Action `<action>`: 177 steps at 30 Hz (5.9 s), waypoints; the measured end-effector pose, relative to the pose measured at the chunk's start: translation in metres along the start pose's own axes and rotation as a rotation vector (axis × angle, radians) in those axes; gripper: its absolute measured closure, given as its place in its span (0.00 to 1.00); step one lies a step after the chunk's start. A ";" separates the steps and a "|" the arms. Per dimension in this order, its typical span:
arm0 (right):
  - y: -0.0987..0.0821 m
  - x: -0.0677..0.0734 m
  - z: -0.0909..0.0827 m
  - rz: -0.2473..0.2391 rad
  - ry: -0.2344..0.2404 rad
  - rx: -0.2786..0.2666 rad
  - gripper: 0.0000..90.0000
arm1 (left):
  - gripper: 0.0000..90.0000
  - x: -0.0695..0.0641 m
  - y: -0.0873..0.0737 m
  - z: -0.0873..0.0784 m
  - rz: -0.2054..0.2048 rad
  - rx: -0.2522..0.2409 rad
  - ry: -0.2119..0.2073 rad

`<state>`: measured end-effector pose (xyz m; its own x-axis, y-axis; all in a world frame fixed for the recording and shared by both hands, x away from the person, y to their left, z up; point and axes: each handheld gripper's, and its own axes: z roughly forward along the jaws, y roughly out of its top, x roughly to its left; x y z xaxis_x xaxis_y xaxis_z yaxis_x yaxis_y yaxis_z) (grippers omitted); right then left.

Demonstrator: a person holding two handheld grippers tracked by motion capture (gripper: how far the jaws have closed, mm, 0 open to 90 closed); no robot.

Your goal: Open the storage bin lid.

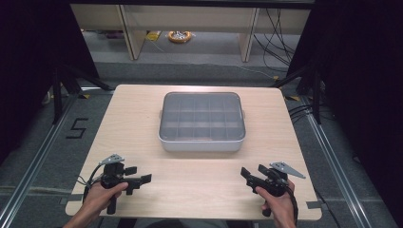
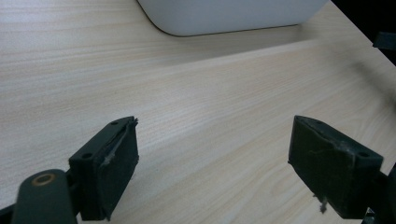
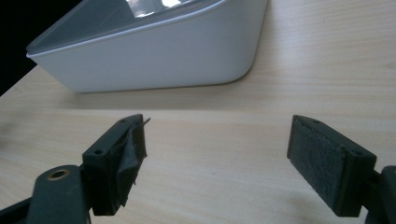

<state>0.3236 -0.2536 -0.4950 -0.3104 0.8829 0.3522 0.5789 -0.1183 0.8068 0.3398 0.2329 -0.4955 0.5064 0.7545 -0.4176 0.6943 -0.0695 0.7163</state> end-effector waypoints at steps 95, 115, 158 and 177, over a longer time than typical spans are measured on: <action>0.141 -0.044 0.135 0.290 0.060 0.010 0.58 | 0.57 0.063 0.175 0.111 -0.240 -0.087 0.072; 0.143 -0.044 0.135 0.339 0.035 -0.030 0.75 | 0.63 0.050 0.177 0.113 -0.237 -0.107 0.101; 0.152 -0.021 0.078 0.310 0.089 -0.147 0.78 | 0.71 0.005 0.170 0.057 -0.173 -0.226 0.052; 0.129 -0.008 0.050 0.271 0.125 -0.165 0.79 | 0.70 -0.005 0.143 0.038 -0.152 -0.253 0.030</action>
<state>0.4387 -0.2532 -0.4174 -0.2580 0.7477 0.6119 0.5262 -0.4224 0.7380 0.4563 0.1943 -0.4125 0.3884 0.7628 -0.5169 0.6098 0.2078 0.7649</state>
